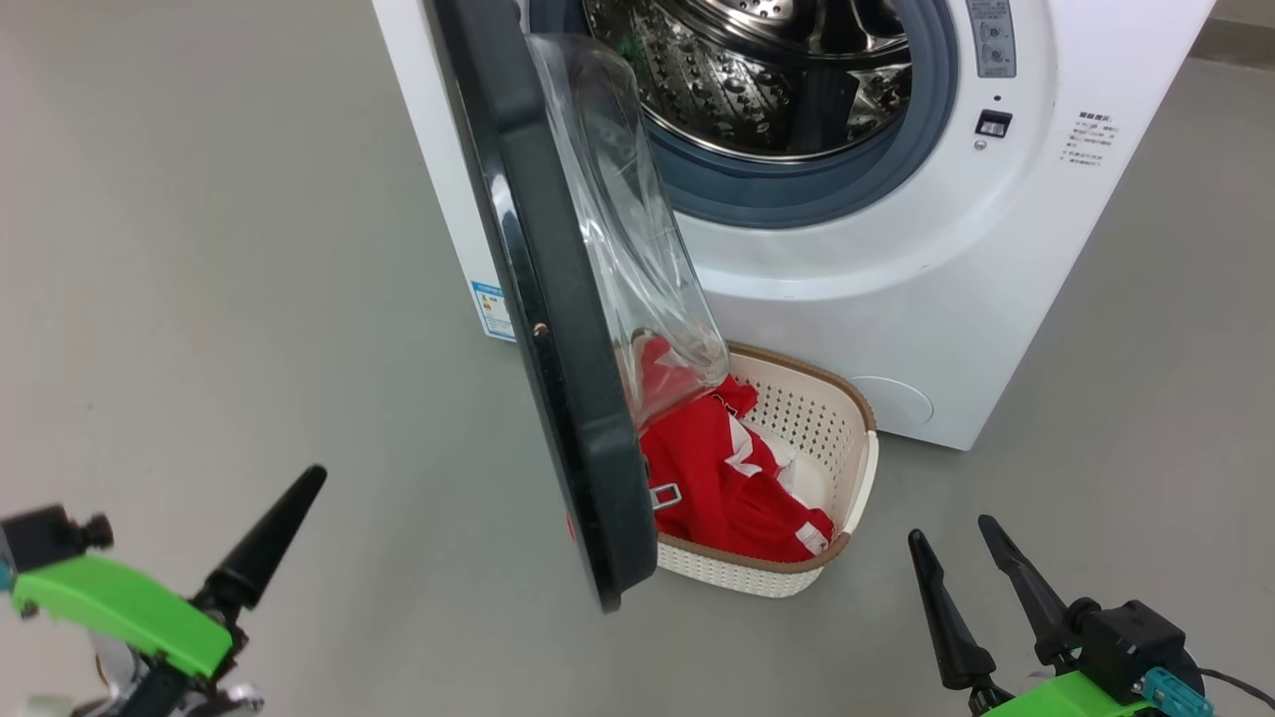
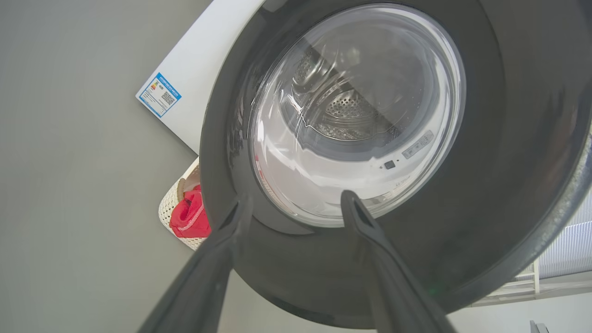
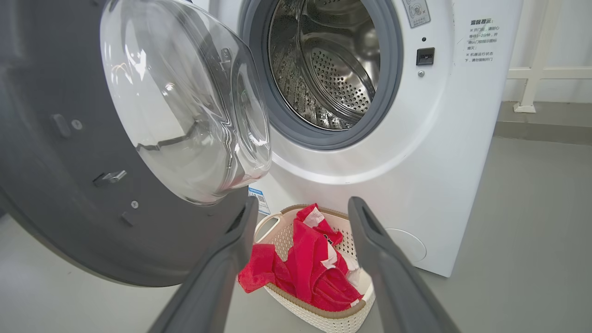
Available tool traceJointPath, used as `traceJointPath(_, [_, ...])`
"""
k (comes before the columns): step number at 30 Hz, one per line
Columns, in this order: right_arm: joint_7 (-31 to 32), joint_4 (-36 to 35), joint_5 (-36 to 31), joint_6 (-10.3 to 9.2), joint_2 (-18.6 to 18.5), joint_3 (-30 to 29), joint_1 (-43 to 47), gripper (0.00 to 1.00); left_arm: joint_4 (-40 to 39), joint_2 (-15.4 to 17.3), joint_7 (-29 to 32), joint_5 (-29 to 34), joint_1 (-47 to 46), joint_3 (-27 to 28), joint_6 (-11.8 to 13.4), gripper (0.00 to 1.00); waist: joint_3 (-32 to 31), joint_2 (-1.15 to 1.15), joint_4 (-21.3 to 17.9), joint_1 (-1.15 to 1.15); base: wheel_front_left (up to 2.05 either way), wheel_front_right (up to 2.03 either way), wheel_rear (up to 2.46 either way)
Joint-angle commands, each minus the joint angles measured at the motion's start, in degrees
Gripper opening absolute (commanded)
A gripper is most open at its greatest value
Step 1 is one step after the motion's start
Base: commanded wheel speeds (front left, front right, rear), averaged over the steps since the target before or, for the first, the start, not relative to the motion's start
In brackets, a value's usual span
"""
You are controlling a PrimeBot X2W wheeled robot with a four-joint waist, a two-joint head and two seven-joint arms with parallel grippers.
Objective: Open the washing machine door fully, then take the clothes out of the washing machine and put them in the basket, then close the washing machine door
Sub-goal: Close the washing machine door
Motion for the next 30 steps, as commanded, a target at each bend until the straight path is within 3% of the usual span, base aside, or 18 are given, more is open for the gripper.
traceJointPath(1, [-0.37,-1.15,0.3,0.42,-0.15,1.59,-0.25,1.0,-0.45,1.73,-1.34,0.26,-0.65,2.71,-0.37,1.0,-0.18,0.0,0.02,0.0,0.0,0.0,0.0])
traceJointPath(21, [-0.37,-0.76,0.39,0.42,-0.15,1.88,0.01,1.0,4.61,-0.4,-16.82,2.52,6.51,-4.98,-0.37,1.0,-0.29,0.0,0.49,0.0,0.0,0.0,0.0])
traceJointPath(30, [-0.37,-0.55,0.4,0.42,-0.15,2.02,-0.04,1.0,6.56,0.64,-23.97,5.5,6.8,-10.51,-0.37,1.0,-0.54,0.0,0.56,0.0,0.0,0.0,0.0])
